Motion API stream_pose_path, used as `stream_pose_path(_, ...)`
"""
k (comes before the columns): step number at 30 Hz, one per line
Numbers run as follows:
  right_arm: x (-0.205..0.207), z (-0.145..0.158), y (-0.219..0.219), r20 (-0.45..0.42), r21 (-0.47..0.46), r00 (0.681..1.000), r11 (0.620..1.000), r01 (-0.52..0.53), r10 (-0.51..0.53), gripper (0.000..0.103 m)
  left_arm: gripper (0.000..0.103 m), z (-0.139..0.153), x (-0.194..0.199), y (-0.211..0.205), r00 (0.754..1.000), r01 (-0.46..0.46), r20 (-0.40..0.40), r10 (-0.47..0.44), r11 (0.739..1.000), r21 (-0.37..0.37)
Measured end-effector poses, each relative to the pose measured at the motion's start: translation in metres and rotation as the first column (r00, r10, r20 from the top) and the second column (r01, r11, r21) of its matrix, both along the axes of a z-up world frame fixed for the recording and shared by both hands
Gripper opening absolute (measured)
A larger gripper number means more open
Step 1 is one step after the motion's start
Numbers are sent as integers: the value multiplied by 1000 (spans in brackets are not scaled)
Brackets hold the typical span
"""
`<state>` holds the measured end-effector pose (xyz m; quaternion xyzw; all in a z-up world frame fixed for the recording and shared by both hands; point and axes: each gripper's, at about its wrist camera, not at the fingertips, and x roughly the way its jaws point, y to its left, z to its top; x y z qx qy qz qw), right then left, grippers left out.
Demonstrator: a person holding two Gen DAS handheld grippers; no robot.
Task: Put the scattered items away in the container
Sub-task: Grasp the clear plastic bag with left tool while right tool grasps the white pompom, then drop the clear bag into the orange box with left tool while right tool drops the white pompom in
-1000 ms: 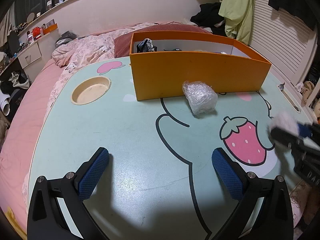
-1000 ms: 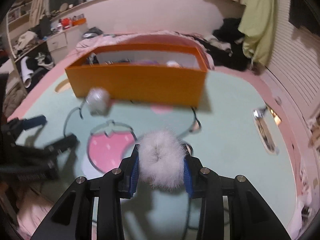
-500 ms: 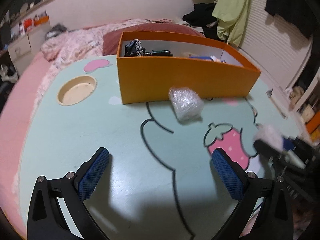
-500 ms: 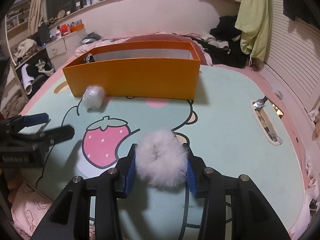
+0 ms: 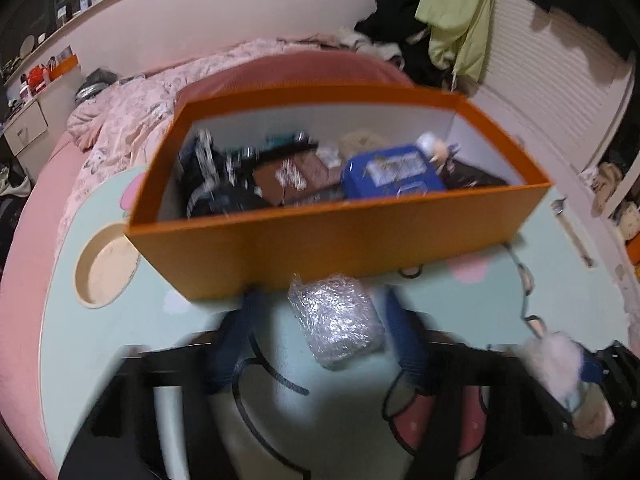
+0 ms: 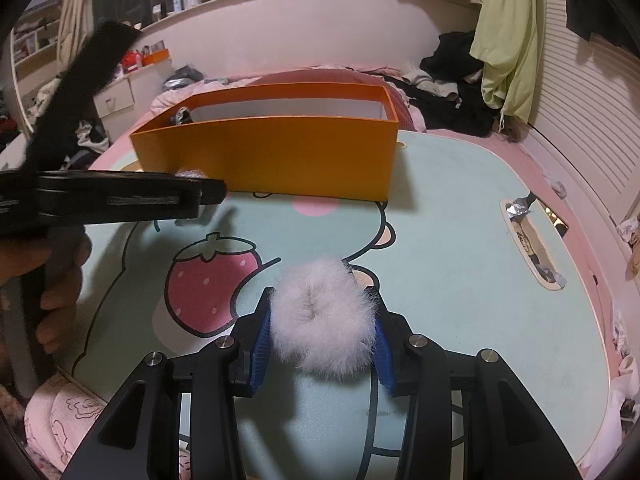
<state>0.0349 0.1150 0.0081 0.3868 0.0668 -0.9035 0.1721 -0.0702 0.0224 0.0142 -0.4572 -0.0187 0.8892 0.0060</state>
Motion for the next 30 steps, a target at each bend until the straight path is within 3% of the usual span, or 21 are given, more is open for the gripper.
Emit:
stream_pose_path(1, 0, 0, 0, 1, 0, 1000, 1000, 0, 0, 42, 33, 2, 2, 0, 1000, -4, -22, 4, 1000, -16)
stream_pose_path(4, -1, 0, 0, 0, -3, 1000, 1000, 0, 0, 42, 33, 6, 14, -8, 1000, 19, -22, -18, 998, 60)
stream_pose_path(10, 0, 1, 0, 0, -4, 1000, 1000, 0, 0, 42, 33, 24, 64, -19, 994, 31, -109, -20, 995, 96)
stream_pose_path(15, 0, 1, -1, -1, 1, 1000, 1000, 0, 0, 42, 33, 1, 87, -13, 996, 64, -72, -61, 997, 39)
stream_pose_path(17, 0, 1, -1, -1, 5, 1000, 1000, 0, 0, 41, 33, 3, 91, -9, 994, 58, -97, -58, 998, -5)
stream_pose_path(30, -3, 4, 2, 26, -33, 1000, 999, -5, 6, 36, 33, 10, 97, -12, 988, 69, -139, -66, 997, 19)
